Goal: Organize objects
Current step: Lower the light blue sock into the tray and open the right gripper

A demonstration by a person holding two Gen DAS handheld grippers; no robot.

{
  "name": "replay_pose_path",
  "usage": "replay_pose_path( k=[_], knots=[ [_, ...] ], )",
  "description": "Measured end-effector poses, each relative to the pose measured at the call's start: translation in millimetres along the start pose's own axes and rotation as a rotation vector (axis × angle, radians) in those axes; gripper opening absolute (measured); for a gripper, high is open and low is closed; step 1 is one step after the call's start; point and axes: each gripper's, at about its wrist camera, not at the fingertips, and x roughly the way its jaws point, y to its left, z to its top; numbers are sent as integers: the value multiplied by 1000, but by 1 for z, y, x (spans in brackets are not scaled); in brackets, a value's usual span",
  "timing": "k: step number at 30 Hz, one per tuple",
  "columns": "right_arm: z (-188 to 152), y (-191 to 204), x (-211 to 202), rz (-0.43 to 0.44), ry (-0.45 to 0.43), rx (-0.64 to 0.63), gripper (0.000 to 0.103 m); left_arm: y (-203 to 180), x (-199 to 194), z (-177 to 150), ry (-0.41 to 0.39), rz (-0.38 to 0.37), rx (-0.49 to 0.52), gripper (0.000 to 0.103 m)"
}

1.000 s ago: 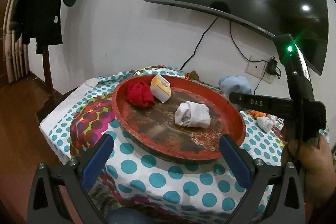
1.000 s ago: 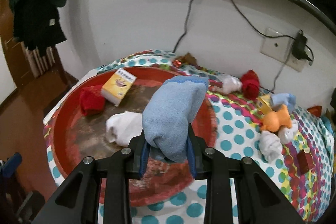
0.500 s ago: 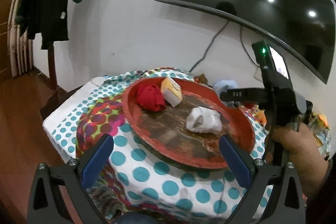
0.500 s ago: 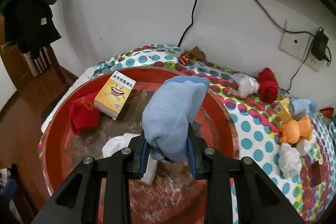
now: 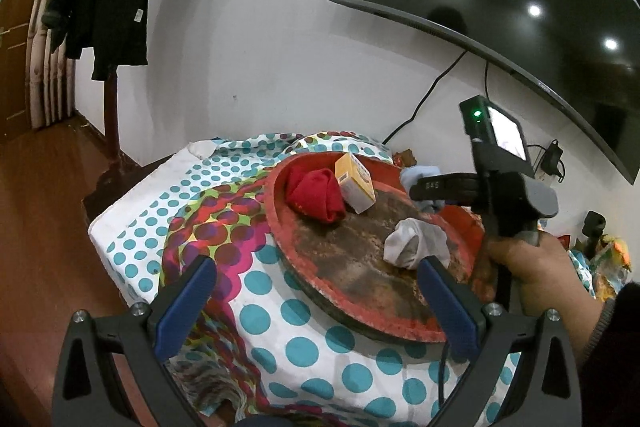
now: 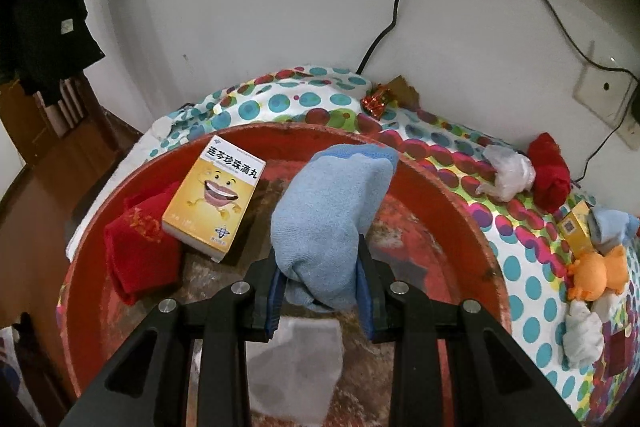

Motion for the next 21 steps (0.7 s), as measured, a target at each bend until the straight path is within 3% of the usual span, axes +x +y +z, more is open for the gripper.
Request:
replay_pose_path(
  k=[16,19,21],
  knots=[
    [8,1,29,-13,71,20,30,-1,8,-3,40,-8,-16,103],
    [8,3,31,-22,77,16,34,-2,8,-3,40,-10,-12,103],
    [8,4,33,-15,90,15,45,-2,9,-3,42,-11,-9,103]
  ],
)
